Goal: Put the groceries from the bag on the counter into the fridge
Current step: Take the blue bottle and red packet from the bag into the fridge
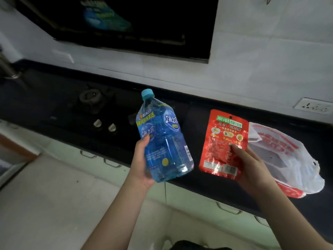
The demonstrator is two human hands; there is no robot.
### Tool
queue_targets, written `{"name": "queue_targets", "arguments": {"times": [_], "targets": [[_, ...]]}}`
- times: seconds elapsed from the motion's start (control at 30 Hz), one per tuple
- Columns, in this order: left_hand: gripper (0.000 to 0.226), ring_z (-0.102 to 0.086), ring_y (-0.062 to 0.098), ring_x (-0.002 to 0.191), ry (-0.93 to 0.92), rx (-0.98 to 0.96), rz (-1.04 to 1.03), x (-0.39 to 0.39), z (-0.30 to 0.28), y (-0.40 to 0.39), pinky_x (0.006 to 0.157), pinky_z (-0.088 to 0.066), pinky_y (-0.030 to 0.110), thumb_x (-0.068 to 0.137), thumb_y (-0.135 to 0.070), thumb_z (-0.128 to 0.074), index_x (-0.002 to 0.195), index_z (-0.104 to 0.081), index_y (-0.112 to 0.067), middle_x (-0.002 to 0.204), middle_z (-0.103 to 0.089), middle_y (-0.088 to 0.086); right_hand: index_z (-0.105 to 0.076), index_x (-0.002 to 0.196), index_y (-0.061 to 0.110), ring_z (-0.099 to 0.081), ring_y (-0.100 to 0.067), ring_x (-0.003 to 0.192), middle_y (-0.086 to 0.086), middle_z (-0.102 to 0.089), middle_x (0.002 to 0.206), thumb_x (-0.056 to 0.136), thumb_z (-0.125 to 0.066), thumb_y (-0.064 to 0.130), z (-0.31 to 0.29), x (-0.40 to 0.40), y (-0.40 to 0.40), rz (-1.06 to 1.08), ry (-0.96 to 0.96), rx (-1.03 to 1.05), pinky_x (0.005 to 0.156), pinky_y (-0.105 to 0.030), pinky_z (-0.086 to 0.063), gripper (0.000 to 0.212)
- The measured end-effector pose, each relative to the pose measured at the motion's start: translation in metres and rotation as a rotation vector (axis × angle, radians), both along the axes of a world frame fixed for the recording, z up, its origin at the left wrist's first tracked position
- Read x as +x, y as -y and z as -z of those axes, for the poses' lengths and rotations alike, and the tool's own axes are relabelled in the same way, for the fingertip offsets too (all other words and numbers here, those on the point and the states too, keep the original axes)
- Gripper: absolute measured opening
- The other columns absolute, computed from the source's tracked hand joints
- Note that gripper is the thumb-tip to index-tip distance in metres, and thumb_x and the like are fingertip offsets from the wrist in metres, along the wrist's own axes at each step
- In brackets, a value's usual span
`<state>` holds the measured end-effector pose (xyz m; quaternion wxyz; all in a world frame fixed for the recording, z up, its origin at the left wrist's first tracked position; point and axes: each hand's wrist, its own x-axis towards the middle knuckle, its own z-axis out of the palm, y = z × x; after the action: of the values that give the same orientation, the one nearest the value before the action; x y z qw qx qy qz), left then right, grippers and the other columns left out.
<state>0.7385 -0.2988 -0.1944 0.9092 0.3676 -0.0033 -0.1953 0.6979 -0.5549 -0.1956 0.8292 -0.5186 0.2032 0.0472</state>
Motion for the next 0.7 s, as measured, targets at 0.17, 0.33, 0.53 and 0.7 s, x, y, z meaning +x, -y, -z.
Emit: {"name": "queue_targets", "arguments": {"times": [0.17, 0.33, 0.53, 0.7], "targets": [[0.063, -0.070, 0.025, 0.092, -0.006, -0.025, -0.163, -0.023, -0.002, -0.012, 0.079, -0.058, 0.044, 0.052, -0.049, -0.088, 0.104, -0.074, -0.017, 0.104, -0.071, 0.008, -0.057, 0.116, 0.019, -0.072, -0.030, 0.092, -0.006, -0.074, 0.101, 0.087, -0.058, 0.027, -0.006, 0.008, -0.010, -0.149, 0.017, -0.015, 0.073, -0.045, -0.054, 0.030], [0.053, -0.072, 0.029, 0.091, -0.042, -0.006, -0.293, -0.058, -0.007, -0.008, 0.073, -0.058, 0.047, 0.054, -0.045, -0.086, 0.098, -0.078, -0.016, 0.104, -0.073, 0.012, -0.057, 0.121, 0.019, -0.070, -0.032, 0.097, -0.007, -0.072, 0.110, 0.089, -0.060, 0.027, -0.001, 0.008, -0.010, -0.246, -0.013, -0.024, 0.080, -0.050, -0.053, 0.033], [0.058, -0.066, 0.038, 0.104, -0.052, 0.244, -0.505, -0.101, -0.011, -0.014, 0.088, -0.055, 0.052, 0.073, -0.041, -0.076, 0.119, -0.066, -0.007, 0.116, -0.067, 0.022, -0.058, 0.122, 0.021, -0.070, -0.029, 0.098, -0.005, -0.072, 0.112, 0.091, -0.061, 0.028, 0.005, 0.010, -0.015, -0.395, -0.025, 0.002, 0.086, -0.051, -0.052, 0.032], [0.094, -0.063, 0.041, 0.110, -0.124, 0.328, -0.657, -0.147, -0.015, -0.028, 0.090, -0.053, 0.053, 0.059, -0.043, -0.087, 0.135, -0.049, -0.002, 0.128, -0.060, 0.026, -0.059, 0.119, 0.023, -0.072, -0.026, 0.094, -0.003, -0.074, 0.107, 0.091, -0.061, 0.028, 0.006, 0.003, -0.042, -0.527, -0.046, 0.023, 0.080, -0.048, -0.053, 0.029]]}}
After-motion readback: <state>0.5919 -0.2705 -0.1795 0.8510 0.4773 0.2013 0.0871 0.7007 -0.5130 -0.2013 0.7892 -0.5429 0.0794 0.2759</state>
